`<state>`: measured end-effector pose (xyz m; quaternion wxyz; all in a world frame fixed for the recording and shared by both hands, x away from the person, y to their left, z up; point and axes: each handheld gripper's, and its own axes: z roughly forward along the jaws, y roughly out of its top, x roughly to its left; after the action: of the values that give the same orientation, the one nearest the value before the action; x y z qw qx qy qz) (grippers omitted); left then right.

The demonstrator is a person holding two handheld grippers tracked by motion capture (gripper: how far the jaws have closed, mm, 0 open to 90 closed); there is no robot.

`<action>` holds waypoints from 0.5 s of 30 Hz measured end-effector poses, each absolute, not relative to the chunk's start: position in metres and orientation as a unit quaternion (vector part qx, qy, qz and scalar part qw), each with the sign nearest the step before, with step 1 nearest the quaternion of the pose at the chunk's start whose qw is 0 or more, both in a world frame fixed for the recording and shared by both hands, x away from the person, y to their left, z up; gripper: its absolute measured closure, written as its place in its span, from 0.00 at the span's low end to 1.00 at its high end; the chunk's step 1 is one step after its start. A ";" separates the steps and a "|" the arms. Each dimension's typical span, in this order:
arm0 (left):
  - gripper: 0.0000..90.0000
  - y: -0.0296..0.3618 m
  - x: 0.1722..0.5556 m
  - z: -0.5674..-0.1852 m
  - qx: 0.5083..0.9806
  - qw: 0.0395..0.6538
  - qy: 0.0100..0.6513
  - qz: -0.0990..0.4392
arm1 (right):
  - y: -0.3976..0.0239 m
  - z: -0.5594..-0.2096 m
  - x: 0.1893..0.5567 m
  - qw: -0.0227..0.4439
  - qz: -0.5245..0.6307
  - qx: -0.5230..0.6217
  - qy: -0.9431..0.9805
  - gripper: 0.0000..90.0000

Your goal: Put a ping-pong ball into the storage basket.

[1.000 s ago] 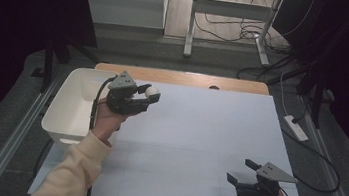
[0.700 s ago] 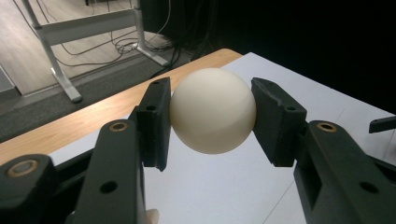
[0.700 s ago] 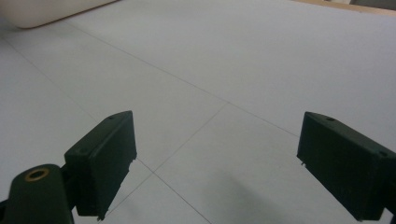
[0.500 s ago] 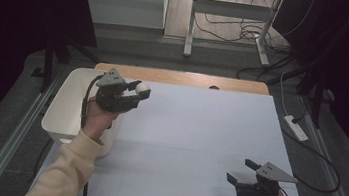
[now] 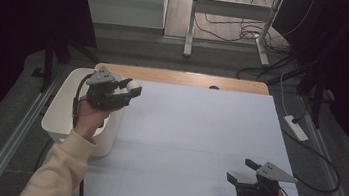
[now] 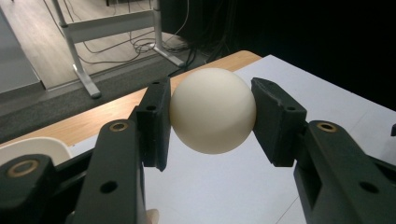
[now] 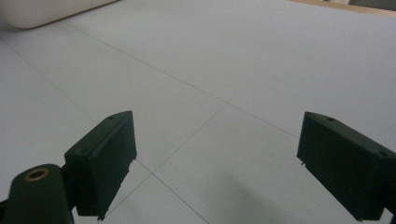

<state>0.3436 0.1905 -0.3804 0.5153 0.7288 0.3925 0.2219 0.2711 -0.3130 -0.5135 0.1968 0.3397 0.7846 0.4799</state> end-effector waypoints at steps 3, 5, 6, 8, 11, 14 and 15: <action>0.57 0.195 0.343 -0.381 0.728 0.513 0.397 0.224 | -0.313 -0.513 0.271 0.197 0.480 0.339 0.785 0.13; 0.57 0.196 0.343 -0.381 0.727 0.512 0.398 0.225 | -0.313 -0.514 0.271 0.197 0.480 0.340 0.785 0.13; 0.57 0.200 0.343 -0.382 0.726 0.511 0.402 0.226 | -0.313 -0.514 0.271 0.197 0.480 0.339 0.785 0.13; 0.57 0.203 0.343 -0.382 0.724 0.510 0.406 0.227 | -0.313 -0.513 0.271 0.197 0.480 0.340 0.784 0.13; 0.57 0.207 0.344 -0.383 0.721 0.509 0.410 0.228 | -0.313 -0.514 0.271 0.197 0.479 0.340 0.785 0.13; 0.57 0.212 0.344 -0.384 0.717 0.508 0.418 0.229 | -0.313 -0.514 0.271 0.197 0.479 0.340 0.785 0.13; 0.57 0.214 0.345 -0.385 0.716 0.508 0.420 0.230 | -0.313 -0.514 0.272 0.197 0.479 0.340 0.785 0.13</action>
<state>0.3446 0.2143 -0.3846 0.5077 0.7162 0.4201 0.2298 0.2715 -0.3125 -0.5137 0.1970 0.3401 0.7848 0.4792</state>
